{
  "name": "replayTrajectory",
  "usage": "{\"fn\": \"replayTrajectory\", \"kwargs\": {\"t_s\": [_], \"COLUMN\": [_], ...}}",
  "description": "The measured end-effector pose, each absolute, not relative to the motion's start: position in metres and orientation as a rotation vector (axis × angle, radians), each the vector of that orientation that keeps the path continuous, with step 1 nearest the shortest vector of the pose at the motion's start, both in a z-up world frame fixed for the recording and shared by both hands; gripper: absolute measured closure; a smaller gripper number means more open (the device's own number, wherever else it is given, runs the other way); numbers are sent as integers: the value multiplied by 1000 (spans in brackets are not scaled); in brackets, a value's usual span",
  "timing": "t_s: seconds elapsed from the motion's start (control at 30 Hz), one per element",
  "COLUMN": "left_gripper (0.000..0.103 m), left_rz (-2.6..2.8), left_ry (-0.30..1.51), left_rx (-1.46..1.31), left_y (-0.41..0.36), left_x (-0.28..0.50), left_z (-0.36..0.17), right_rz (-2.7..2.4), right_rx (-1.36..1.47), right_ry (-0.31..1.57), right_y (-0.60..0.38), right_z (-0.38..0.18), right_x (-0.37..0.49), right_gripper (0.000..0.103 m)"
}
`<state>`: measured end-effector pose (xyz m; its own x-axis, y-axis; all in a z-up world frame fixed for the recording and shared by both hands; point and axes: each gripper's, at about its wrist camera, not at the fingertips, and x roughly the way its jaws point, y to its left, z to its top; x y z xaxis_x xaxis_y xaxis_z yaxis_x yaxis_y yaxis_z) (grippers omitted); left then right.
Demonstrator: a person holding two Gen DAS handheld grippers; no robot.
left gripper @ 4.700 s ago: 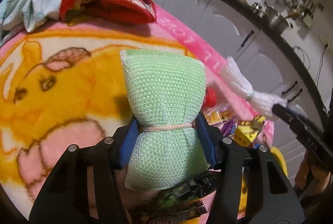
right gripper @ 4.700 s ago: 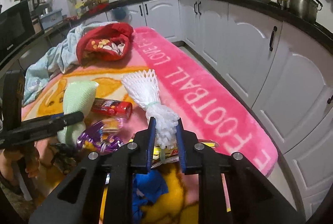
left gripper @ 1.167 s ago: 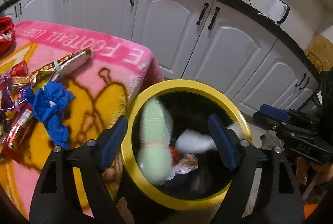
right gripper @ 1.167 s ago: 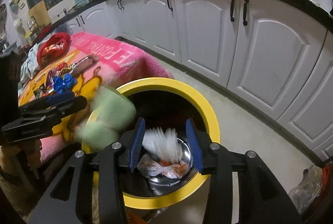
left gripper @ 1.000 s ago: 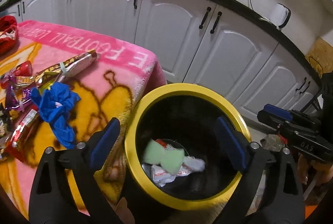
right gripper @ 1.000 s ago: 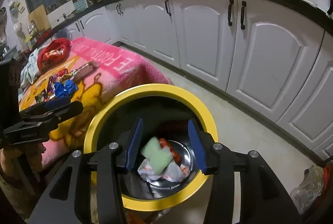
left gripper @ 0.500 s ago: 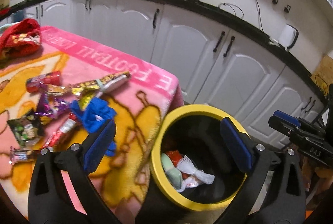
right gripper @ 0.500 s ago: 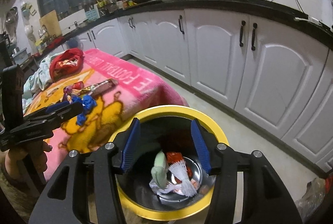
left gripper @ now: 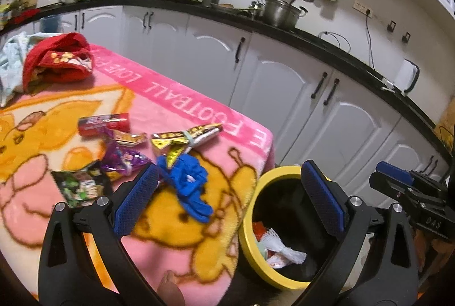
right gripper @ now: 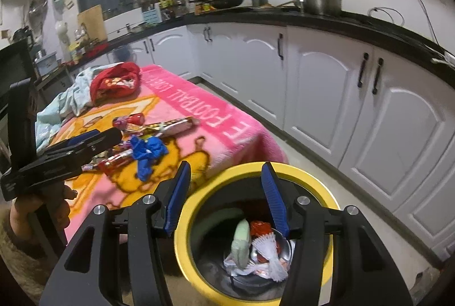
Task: Collect trash
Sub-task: 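Move both tools back over the remaining candy wrappers, then grasp the green candy wrapper with the left tool while the right tool grasps the blue glove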
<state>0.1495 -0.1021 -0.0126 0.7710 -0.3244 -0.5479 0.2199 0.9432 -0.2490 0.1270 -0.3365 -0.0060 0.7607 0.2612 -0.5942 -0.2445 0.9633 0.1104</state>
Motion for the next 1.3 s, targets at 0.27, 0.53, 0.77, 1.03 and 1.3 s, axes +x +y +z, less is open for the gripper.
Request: {"fn": "replayTrajectory", "kwargs": {"t_s": [0.27,0.53,0.77,1.03,1.3], "left_gripper": [11,11,11,11,11], "left_rz": [-250,-194,-137,-67,2], "left_ry": [600,580,574,567,588], "left_rx": [-210,-249,-282,-318,-352], "left_y": [-73,-39,-8,29,64], "left_x": [146,144,141,140,142], "left_z": [-9,-6,-6,-7,-15], "right_rz": [340,395,434,472,490], "right_rx": [-9,-46,-77,-109,-140], "right_ry": [631,616,619,624,644], "right_y": [-302,-270,-245,-219,-197], "right_z": [5,12,12,10,-1], "right_x": [133,141,151,161,179], "right_gripper": [51,51,51,50,50]}}
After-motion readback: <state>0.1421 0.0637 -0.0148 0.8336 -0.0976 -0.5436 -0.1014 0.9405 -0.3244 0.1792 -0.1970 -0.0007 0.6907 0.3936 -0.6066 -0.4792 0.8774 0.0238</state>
